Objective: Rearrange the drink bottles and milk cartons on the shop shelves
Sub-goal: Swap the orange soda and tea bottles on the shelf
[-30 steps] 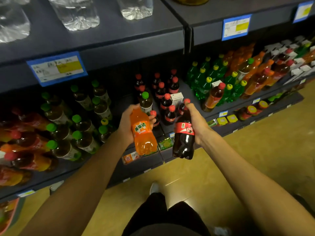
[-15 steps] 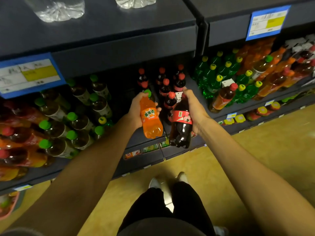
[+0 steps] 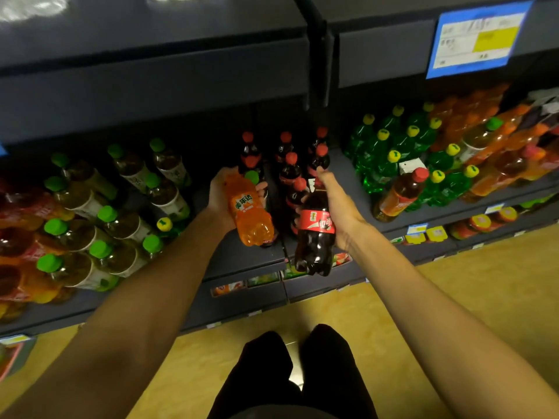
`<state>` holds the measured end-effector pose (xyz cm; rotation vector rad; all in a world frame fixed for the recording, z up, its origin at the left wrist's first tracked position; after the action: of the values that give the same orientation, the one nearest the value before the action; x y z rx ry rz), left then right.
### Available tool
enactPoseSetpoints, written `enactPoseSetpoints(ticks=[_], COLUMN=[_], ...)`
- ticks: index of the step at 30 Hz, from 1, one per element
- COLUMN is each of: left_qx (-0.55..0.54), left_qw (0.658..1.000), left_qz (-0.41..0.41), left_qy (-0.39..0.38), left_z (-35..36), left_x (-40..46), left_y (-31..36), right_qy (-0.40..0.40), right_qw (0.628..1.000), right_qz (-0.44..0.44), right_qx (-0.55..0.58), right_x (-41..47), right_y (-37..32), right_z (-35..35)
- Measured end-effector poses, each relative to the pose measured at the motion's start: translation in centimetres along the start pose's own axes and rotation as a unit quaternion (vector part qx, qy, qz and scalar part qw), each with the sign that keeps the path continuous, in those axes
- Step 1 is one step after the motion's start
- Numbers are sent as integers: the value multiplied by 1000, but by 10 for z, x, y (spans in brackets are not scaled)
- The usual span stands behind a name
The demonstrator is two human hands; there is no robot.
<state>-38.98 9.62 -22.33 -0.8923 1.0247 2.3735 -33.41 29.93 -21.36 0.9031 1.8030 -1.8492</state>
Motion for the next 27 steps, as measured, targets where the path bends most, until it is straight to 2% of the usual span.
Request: enactPoseSetpoints(ticks=[4, 12, 15, 22, 24, 27], left_qx=[-49, -99, -129, -199, -208, -197], left_qw=[998, 994, 989, 975, 973, 974], left_qz=[-6, 31, 52, 90, 95, 98], left_qy=[-45, -45, -39, -41, -42, -47], left_z=[7, 2, -1, -21, -26, -34], left_x=[-12, -37, -51, -91, -100, -109], left_y=[-7, -8, -1, 4, 4, 4], right_qy=[-27, -69, -83, 0, 33, 60], right_qw=[999, 996, 995, 982, 962, 911], right_qz=[7, 14, -34, -184, -258, -368], right_qx=[-23, -45, -41, -45, -76, -177], right_x=[8, 3, -10, -14, -13, -3], right_y=[-2, -25, -43, -73, -84, -97], right_z=[-12, -39, -38, -4, 12, 37])
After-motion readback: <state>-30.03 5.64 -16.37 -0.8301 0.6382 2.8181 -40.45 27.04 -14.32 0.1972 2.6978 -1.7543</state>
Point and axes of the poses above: each hand's wrist, its own x-axis towards the middle knuckle, its own z-axis out of the palm, y = z × x, the point moved 3 cm from there along x, towards the middle knuckle, and after that the axes turned 14 degrees about -x, right-handed, at the moved point
